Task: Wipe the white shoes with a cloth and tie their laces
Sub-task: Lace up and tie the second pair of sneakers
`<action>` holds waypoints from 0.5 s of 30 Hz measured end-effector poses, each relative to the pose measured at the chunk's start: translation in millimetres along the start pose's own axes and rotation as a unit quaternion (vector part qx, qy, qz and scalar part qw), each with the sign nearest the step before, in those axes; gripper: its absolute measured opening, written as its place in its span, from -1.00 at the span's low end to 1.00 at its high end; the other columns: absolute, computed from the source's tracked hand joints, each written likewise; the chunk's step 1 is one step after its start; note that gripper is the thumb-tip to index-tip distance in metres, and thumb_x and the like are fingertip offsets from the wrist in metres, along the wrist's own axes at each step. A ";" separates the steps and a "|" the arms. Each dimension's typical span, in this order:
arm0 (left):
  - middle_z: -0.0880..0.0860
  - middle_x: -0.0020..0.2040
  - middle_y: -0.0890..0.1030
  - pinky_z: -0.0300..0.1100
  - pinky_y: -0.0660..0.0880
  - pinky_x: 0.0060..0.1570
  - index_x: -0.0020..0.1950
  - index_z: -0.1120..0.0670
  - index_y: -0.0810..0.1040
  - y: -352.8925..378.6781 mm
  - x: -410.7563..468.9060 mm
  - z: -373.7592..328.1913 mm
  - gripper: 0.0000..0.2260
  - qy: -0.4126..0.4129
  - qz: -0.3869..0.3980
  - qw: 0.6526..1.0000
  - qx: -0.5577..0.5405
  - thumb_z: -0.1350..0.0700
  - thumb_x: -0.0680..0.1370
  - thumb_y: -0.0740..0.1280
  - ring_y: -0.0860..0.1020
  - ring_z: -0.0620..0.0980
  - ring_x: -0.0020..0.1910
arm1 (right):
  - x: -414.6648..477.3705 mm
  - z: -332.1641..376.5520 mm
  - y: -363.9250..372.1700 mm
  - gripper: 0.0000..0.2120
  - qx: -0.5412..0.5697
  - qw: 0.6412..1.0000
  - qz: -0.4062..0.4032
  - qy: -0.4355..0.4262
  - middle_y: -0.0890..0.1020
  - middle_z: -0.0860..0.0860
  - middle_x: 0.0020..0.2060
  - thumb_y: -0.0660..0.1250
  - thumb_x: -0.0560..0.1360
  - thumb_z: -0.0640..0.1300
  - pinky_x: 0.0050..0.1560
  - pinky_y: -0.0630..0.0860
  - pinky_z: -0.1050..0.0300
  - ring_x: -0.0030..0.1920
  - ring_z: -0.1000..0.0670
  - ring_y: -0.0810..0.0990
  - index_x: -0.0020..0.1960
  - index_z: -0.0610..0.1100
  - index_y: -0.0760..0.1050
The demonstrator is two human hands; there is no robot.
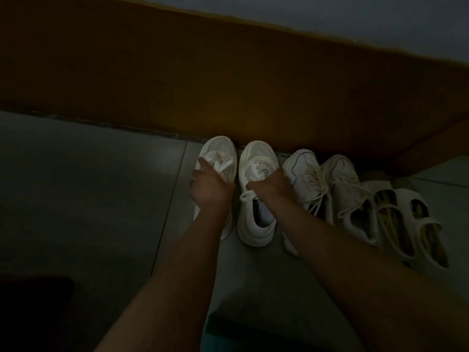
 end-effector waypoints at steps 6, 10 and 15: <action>0.27 0.41 0.25 0.08 0.38 0.21 0.53 0.14 -0.05 3.1 3.2 -3.5 -0.08 -0.004 0.007 1.000 0.013 -0.13 0.40 0.44 0.38 0.26 0.29 | 1.8 1.3 1.4 -0.03 -0.027 1.000 -0.011 -0.004 0.21 -0.18 0.45 0.43 0.37 0.15 0.26 0.36 -0.18 0.40 -0.25 0.27 0.52 -0.16 -0.06; 0.28 0.38 0.29 0.07 0.39 0.19 0.52 0.15 -0.02 5.0 4.5 -2.8 -0.10 0.005 -0.010 1.000 0.016 -0.19 0.40 0.40 0.40 0.27 0.27 | 4.7 3.2 0.7 -0.04 -0.016 1.000 -0.016 -0.010 0.23 -0.18 0.44 0.46 0.34 0.12 0.26 0.36 -0.18 0.40 -0.25 0.28 0.51 -0.18 -0.01; 0.27 0.37 0.32 0.05 0.41 0.17 0.51 0.15 0.03 6.5 5.2 -0.1 -0.11 0.018 -0.020 0.999 0.028 -0.21 0.39 0.40 0.43 0.25 0.24 | 4.6 3.7 -0.1 -0.04 -0.018 0.999 -0.028 -0.008 0.26 -0.18 0.43 0.47 0.33 0.13 0.24 0.39 -0.17 0.38 -0.24 0.30 0.50 -0.21 0.02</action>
Point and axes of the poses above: each hand's wrist, its own x-axis towards the middle knuckle, its own y-axis out of the palm, z = x × y, the point moved 2 cm from there along x, towards the middle knuckle
